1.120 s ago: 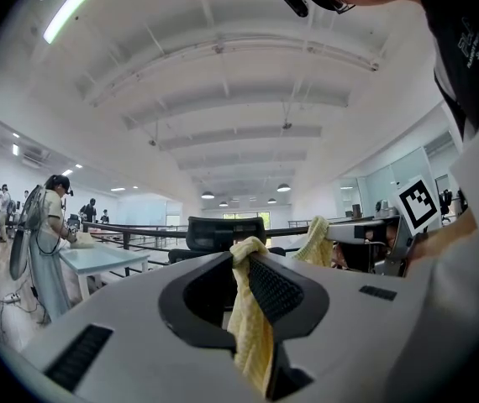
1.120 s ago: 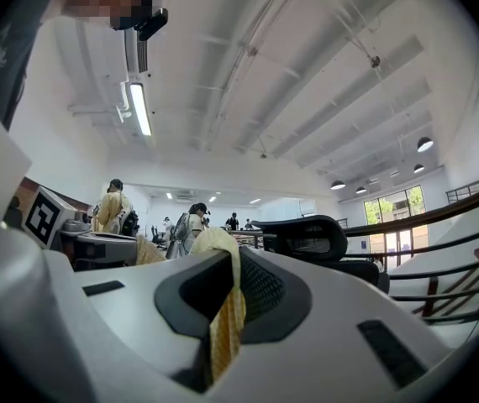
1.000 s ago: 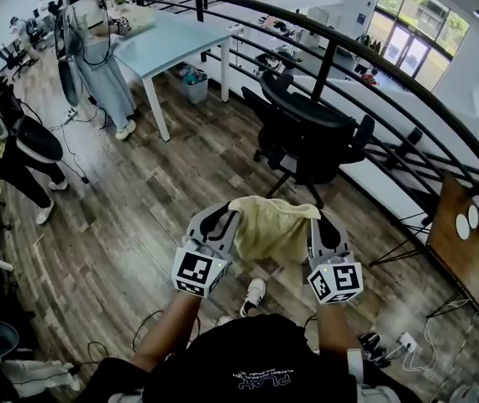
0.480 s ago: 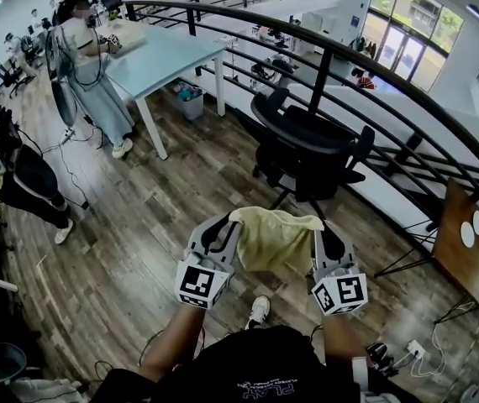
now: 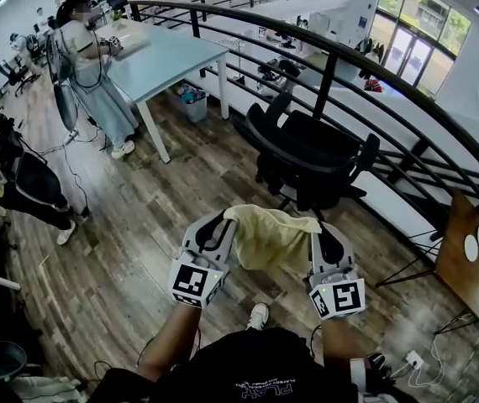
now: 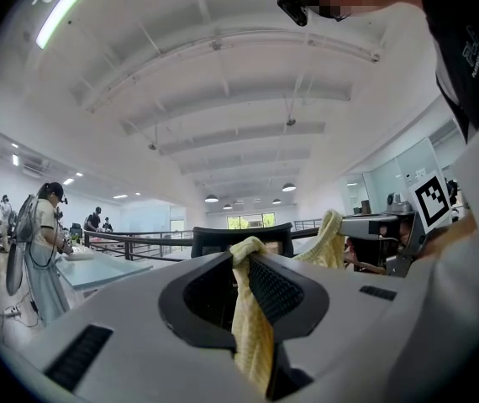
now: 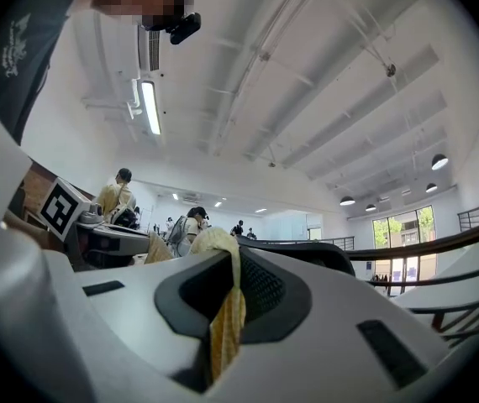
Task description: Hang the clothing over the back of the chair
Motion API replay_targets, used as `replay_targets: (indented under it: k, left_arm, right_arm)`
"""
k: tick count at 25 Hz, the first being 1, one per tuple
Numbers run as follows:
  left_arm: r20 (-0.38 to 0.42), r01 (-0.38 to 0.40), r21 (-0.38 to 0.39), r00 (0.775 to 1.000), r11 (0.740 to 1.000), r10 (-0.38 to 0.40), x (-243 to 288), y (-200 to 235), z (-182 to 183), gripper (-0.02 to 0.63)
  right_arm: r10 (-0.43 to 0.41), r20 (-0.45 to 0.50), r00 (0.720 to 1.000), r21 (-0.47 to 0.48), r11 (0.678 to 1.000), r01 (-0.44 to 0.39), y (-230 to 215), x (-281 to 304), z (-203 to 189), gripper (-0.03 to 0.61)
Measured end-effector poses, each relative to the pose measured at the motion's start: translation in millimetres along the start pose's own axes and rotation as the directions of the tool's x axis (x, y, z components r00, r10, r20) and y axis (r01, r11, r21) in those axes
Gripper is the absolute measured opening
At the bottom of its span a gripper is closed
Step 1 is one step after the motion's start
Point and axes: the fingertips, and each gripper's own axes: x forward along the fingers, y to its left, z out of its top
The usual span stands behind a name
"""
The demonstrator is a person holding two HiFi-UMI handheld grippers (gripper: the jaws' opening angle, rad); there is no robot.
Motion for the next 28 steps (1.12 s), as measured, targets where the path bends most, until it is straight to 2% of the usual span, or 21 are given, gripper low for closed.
replay_targets:
  k: [5,12,17,20,28]
  left_arm:
    - [-0.01,-0.018,0.014,1.0,1.0,0.018,16.8,1.9,5.6,0.067]
    - [-0.003,-0.03,0.038,1.0,0.999,0.03,23.5,7.6,11.9,0.067]
    - [-0.036,-0.032,0.063,0.999,0.998,0.034,29.7,12.4,11.7,0.067]
    - [-0.001,-0.016,0.087,1.0,0.996,0.016,39.0,19.5,16.1,0.067]
    - [0.065,0.025,0.093,0.997,0.995,-0.031,58.2,35.4,36.7,0.067]
  right_arm:
    - [0.039,0.014,0.999,-0.027,0.999,-0.038,-10.2,11.6,5.7,0.026]
    - [0.034,0.045,0.998,-0.026,0.999,-0.033,-20.8,15.3,7.8,0.026]
    - [0.031,0.053,0.998,-0.011,0.999,-0.031,-22.6,16.7,7.7,0.026]
    - [0.02,0.05,0.999,-0.012,1.0,-0.019,-26.8,21.2,8.9,0.026]
    - [-0.035,0.082,0.996,-0.047,0.998,0.039,-33.5,38.6,19.8,0.026]
